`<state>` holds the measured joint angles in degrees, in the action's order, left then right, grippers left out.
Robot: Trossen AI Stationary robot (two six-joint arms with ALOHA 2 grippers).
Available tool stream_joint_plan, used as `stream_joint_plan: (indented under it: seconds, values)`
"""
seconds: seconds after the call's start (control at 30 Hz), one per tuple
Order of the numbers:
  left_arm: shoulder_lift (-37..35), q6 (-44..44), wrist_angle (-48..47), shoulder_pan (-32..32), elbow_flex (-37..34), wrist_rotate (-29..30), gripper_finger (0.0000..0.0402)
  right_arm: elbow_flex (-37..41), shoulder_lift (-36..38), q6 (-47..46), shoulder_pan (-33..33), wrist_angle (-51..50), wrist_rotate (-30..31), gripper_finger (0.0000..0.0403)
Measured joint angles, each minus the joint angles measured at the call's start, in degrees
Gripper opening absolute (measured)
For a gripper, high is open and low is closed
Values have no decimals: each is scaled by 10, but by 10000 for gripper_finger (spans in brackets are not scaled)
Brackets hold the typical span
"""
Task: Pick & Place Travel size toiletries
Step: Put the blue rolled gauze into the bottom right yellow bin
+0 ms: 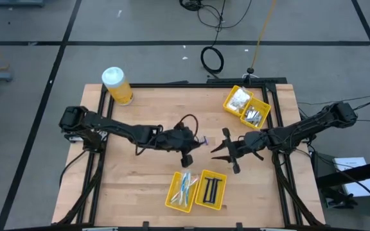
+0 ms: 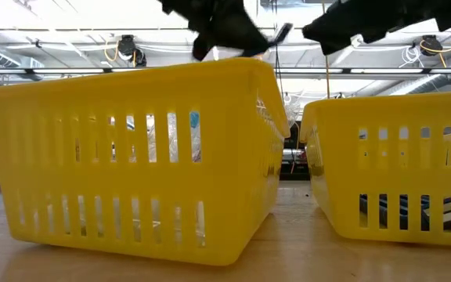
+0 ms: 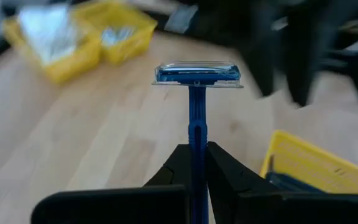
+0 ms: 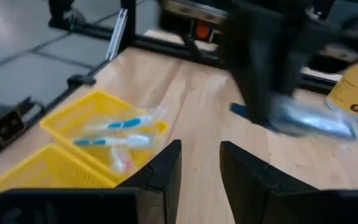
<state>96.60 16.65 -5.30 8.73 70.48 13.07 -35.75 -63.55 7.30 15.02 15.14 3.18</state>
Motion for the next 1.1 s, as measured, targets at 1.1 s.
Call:
stream_joint_plan:
  seconds: [1.1]
  values:
    - [-2,-114,121,35,0,5,13,0,-60,-32,-27,222,-3,68]
